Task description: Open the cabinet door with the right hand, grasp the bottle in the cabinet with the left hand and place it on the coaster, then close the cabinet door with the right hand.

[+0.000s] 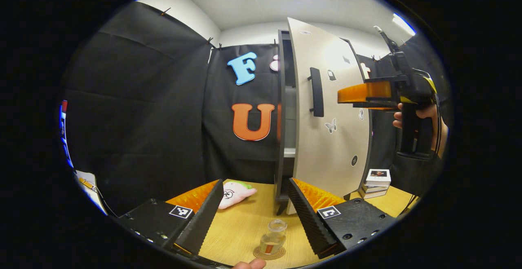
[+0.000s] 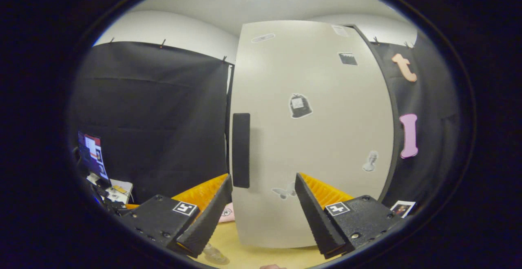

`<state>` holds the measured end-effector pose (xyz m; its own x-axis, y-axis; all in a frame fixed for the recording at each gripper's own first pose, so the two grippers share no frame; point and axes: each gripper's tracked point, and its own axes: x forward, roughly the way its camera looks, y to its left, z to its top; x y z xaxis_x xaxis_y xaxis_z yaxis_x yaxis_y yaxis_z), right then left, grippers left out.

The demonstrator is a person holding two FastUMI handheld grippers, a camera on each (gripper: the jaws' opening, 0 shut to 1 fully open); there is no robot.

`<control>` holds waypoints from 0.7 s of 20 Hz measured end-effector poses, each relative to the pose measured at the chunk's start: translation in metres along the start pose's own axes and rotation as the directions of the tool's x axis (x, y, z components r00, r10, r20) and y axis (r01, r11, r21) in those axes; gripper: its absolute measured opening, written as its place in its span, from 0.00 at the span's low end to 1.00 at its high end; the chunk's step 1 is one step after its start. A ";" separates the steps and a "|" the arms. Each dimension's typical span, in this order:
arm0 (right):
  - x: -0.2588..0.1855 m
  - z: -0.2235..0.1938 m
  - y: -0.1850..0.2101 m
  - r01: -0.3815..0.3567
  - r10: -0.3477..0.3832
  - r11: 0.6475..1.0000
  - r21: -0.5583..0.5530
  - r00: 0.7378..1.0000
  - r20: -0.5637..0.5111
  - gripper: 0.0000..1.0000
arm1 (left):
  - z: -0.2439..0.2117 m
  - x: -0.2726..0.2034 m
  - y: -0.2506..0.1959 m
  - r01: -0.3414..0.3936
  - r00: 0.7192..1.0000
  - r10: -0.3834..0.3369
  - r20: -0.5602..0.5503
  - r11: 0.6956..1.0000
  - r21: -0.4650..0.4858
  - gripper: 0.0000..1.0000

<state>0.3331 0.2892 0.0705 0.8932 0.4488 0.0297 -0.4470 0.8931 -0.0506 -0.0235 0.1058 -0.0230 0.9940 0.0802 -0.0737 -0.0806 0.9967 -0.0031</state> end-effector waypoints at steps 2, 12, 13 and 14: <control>-0.021 -0.006 -0.018 0.053 -0.053 0.998 0.018 0.999 0.003 0.99 | 0.001 -0.001 -0.010 0.015 1.000 -0.015 -0.004 1.000 0.002 0.95; -0.155 -0.048 -0.105 0.353 -0.353 0.936 0.012 0.936 0.008 0.99 | 0.001 -0.002 -0.087 0.130 0.991 -0.129 -0.034 0.992 0.008 0.95; -0.166 -0.052 -0.110 0.379 -0.379 0.926 0.011 0.925 0.014 0.99 | 0.001 -0.003 -0.094 0.136 0.990 -0.136 -0.036 0.991 0.009 0.95; -0.176 -0.055 -0.115 0.400 -0.400 0.916 0.010 0.916 0.019 0.99 | 0.002 -0.002 -0.100 0.139 0.990 -0.138 -0.033 0.990 0.014 0.95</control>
<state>0.2305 0.1058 0.0161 0.9963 0.0542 0.0662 -0.0527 0.9983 -0.0246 -0.0176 0.0061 -0.0206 0.9927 -0.0587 -0.1053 0.0591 0.9983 0.0008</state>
